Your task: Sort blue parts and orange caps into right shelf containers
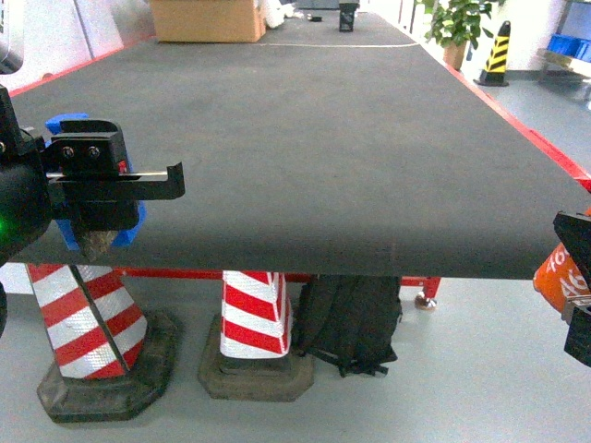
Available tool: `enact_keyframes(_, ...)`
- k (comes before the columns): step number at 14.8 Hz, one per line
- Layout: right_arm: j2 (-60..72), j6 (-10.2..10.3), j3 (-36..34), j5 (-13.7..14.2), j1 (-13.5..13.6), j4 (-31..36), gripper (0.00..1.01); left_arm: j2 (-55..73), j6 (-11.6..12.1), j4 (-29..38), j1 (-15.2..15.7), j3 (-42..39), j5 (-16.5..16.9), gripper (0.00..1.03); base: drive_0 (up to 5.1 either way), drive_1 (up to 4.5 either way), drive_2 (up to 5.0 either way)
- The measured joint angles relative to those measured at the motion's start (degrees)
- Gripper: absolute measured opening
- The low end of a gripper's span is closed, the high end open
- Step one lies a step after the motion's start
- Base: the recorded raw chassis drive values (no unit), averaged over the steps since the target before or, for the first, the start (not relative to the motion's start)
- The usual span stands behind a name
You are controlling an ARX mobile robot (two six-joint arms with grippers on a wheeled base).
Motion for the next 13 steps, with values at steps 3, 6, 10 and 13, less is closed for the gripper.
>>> enact_keyframes(3, 0.0, 0.0, 0.0, 0.0, 0.0, -0.1, 0.44, 0.0, 0.0, -0.1, 0.0, 0.0, 0.0, 0.4, 4.7, -3.84, -0.8)
enact_keyframes(6, 0.0, 0.0, 0.0, 0.0, 0.0, -0.1, 0.44, 0.0, 0.0, -0.2, 0.0, 0.0, 0.0, 0.4, 4.7, -3.87, -0.7)
enact_keyframes(10, 0.0, 0.0, 0.0, 0.0, 0.0, -0.1, 0.44, 0.0, 0.0, 0.1, 0.0, 0.0, 0.0, 0.4, 4.7, -3.87, -0.6)
enact_keyframes(13, 0.0, 0.0, 0.0, 0.0, 0.0, -0.2, 0.44, 0.0, 0.0, -0.3, 0.0, 0.0, 0.0, 0.4, 4.6, -3.93, -0.5)
